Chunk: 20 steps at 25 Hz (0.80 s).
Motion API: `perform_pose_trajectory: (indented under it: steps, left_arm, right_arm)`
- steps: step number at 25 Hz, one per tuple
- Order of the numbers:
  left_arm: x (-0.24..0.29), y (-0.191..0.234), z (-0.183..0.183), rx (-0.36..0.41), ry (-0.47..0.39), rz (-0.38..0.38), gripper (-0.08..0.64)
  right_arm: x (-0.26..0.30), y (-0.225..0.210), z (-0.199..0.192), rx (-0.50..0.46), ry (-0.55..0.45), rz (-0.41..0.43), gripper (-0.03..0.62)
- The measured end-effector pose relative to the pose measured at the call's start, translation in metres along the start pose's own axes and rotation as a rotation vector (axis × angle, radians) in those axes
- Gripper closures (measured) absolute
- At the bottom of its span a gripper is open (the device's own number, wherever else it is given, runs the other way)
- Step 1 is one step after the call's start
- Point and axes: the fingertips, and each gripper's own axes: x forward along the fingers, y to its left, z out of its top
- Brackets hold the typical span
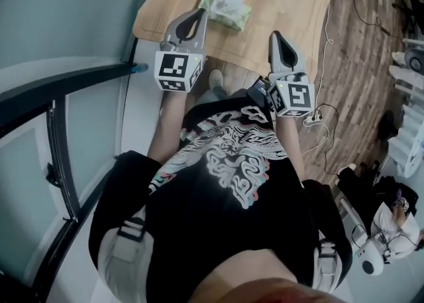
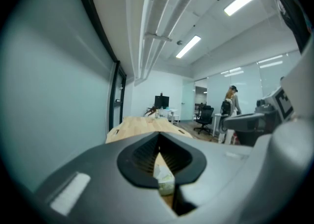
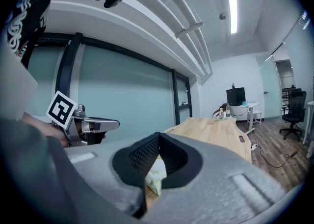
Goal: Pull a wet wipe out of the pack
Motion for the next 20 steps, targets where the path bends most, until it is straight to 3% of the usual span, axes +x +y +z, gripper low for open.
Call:
perform_pose_trajectory:
  steps: [7, 13, 20]
  left_arm:
    - [0.021, 0.007, -0.018, -0.018, 0.037, -0.004, 0.574]
    - [0.032, 0.010, -0.035, -0.001, 0.071, 0.002, 0.574]
    - [0.045, 0.017, -0.039, 0.021, 0.073, 0.022, 0.573]
  right_arm:
    - [0.016, -0.015, -0.013, 0.009, 0.020, -0.013, 0.594]
    - [0.027, -0.021, -0.037, 0.032, 0.047, 0.002, 0.594]
    - [0.043, -0.033, -0.039, 0.029, 0.038, 0.013, 0.594]
